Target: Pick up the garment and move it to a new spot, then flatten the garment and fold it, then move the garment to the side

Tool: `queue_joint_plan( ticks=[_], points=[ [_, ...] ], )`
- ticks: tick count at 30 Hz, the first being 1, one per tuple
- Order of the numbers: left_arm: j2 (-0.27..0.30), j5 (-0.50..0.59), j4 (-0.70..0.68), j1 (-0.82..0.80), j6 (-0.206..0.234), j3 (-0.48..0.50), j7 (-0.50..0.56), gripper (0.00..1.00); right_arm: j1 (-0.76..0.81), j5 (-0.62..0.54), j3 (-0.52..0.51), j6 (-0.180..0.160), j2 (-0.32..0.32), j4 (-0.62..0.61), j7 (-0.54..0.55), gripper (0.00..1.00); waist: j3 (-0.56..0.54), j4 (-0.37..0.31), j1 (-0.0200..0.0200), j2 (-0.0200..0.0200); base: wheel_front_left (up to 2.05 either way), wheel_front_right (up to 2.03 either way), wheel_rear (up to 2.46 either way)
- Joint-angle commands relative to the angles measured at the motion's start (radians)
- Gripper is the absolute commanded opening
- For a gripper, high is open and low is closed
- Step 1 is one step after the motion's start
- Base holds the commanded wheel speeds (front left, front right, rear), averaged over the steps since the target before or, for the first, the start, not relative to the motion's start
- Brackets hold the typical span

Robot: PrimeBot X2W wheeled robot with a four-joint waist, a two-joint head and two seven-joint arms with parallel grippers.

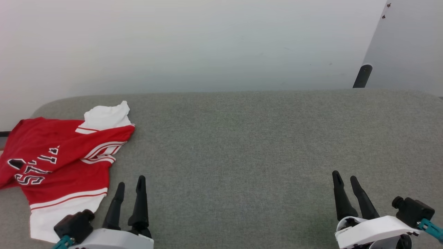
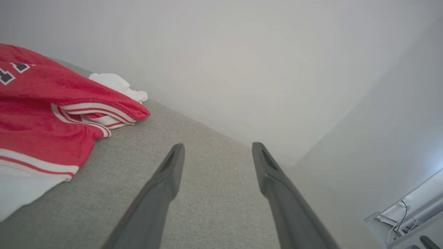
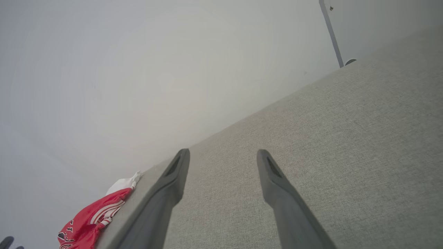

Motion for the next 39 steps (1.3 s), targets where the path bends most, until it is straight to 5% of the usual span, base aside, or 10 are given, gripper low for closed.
queue_joint_plan(
  ticks=[1, 18, 39],
  points=[
    [0.002, 0.018, -0.009, 0.001, -0.003, 0.001, -0.006, 1.0, -0.013, -0.017, 0.0, 0.0, 0.0, -0.003, -0.008, 1.0, 0.0, 0.0, 0.0, 0.0, 0.0, 0.0, 0.0],
    [-0.012, 0.283, -0.048, 0.023, -0.007, 0.026, -0.041, 1.0, -0.006, -0.293, -0.022, 0.001, 0.009, 0.021, -0.043, 1.0, -0.011, 0.002, 0.0, 0.0, 0.0, 0.0, 0.0],
    [-0.018, 0.424, -0.067, 0.054, -0.009, 0.033, -0.069, 1.0, 0.015, -0.409, -0.018, 0.001, 0.011, 0.0, -0.065, 1.0, -0.025, -0.001, 0.0, 0.0, 0.0, 0.0, 0.0]
  ],
)
